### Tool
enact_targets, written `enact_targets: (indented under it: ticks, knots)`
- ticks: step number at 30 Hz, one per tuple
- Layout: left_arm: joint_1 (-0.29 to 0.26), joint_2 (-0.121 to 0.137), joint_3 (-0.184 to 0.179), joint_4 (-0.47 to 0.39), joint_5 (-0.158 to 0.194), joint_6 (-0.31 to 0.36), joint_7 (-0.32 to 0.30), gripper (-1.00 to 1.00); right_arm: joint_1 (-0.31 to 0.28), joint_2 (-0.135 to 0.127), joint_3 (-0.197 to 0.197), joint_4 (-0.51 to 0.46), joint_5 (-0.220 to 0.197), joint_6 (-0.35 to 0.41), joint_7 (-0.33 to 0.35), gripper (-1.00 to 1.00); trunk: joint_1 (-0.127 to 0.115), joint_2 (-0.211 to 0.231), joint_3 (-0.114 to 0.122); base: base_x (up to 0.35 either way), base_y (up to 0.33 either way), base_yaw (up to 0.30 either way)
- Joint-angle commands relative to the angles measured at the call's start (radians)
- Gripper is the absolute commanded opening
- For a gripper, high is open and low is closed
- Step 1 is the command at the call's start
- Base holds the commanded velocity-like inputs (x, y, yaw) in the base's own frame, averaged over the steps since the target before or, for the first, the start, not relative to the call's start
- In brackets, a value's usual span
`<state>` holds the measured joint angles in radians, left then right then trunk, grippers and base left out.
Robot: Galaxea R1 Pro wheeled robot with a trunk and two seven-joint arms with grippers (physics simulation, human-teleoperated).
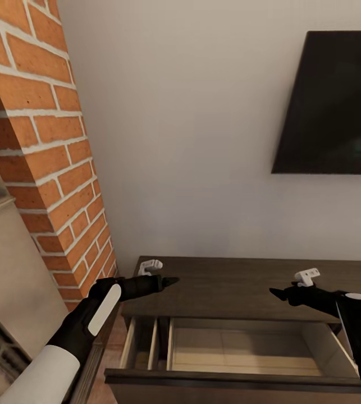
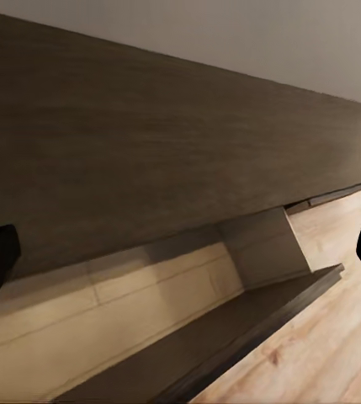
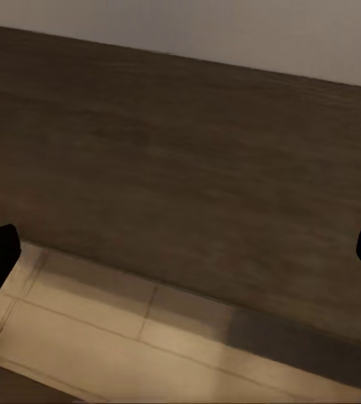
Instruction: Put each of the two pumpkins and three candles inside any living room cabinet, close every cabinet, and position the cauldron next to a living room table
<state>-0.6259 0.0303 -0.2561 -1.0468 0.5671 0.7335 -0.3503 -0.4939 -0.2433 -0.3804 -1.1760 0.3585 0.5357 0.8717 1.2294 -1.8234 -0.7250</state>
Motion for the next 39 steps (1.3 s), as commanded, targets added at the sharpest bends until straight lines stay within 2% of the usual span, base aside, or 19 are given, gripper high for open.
enact_targets:
  ticks: [1,5,6,8,9,12,13,14,15,18,24,28,33,34,39]
  knots:
    - [0.000,-0.001,0.000,0.004,0.000,0.000,0.009,1.00,0.000,0.006,0.001,0.000,0.000,0.015,-0.002,1.00,-0.004,0.007,0.003,0.000,0.000,0.000]
    - [-0.005,-0.019,0.000,0.008,-0.001,0.002,0.057,1.00,0.000,0.017,0.004,0.001,-0.001,0.076,-0.005,1.00,-0.019,0.035,0.016,0.000,0.000,0.000]
    - [-0.022,-0.025,0.000,0.016,0.002,0.029,0.127,1.00,0.000,0.019,0.006,0.016,0.012,0.136,-0.050,1.00,-0.023,0.042,0.019,0.000,0.000,0.000]
    - [-0.024,-0.024,0.001,0.040,0.003,0.038,0.160,1.00,0.000,0.025,0.013,0.038,0.034,0.145,-0.095,1.00,-0.031,0.056,0.025,0.000,0.000,0.000]
    - [-0.027,-0.028,0.001,0.099,0.003,0.041,0.183,1.00,0.000,0.031,0.018,0.070,0.051,0.160,-0.143,1.00,-0.035,0.063,0.028,0.000,0.000,0.000]
    - [-0.029,-0.037,0.000,0.128,0.002,0.042,0.188,1.00,0.000,0.050,0.038,0.080,0.060,0.183,-0.158,1.00,-0.046,0.084,0.038,0.000,0.000,0.000]
    - [-0.030,-0.040,0.000,0.134,0.002,0.042,0.190,1.00,0.000,0.072,0.071,0.083,0.072,0.191,-0.172,1.00,-0.050,0.091,0.041,0.000,0.000,0.000]
    - [-0.030,-0.042,0.000,0.140,0.002,0.043,0.191,1.00,0.000,0.078,0.084,0.084,0.079,0.193,-0.178,1.00,-0.054,0.098,0.044,0.000,0.000,0.000]
    - [-0.030,-0.044,0.000,0.148,0.002,0.043,0.191,1.00,0.000,0.092,0.119,0.087,0.106,0.197,-0.198,1.00,-0.058,0.105,0.047,0.000,0.000,0.000]
    - [-0.029,-0.041,0.000,0.163,0.002,0.043,0.192,1.00,0.000,0.111,0.150,0.110,0.136,0.201,-0.219,1.00,-0.069,0.126,0.056,0.000,0.000,0.000]
    - [-0.029,-0.038,0.000,0.189,0.000,0.042,0.192,1.00,0.000,0.127,0.164,0.159,0.145,0.202,-0.226,1.00,-0.092,0.168,0.075,0.000,0.000,0.000]
    - [-0.029,-0.044,-0.004,0.193,0.000,0.043,0.192,1.00,0.000,0.127,0.165,0.161,0.146,0.202,-0.227,1.00,-0.107,0.196,0.088,0.000,0.000,0.000]
    - [-0.029,-0.036,-0.003,0.192,0.001,0.044,0.192,1.00,0.000,0.127,0.160,0.155,0.145,0.202,-0.223,1.00,-0.127,0.231,0.103,0.000,0.000,0.000]
    - [-0.030,-0.034,-0.001,0.192,0.002,0.044,0.192,1.00,0.000,0.127,0.157,0.155,0.145,0.212,-0.223,1.00,-0.130,0.238,0.107,0.000,0.000,0.000]
    - [-0.035,-0.043,-0.001,0.186,0.000,0.046,0.193,1.00,-0.001,0.125,0.161,0.126,0.147,0.366,-0.222,1.00,-0.150,0.273,0.122,0.000,0.000,0.000]
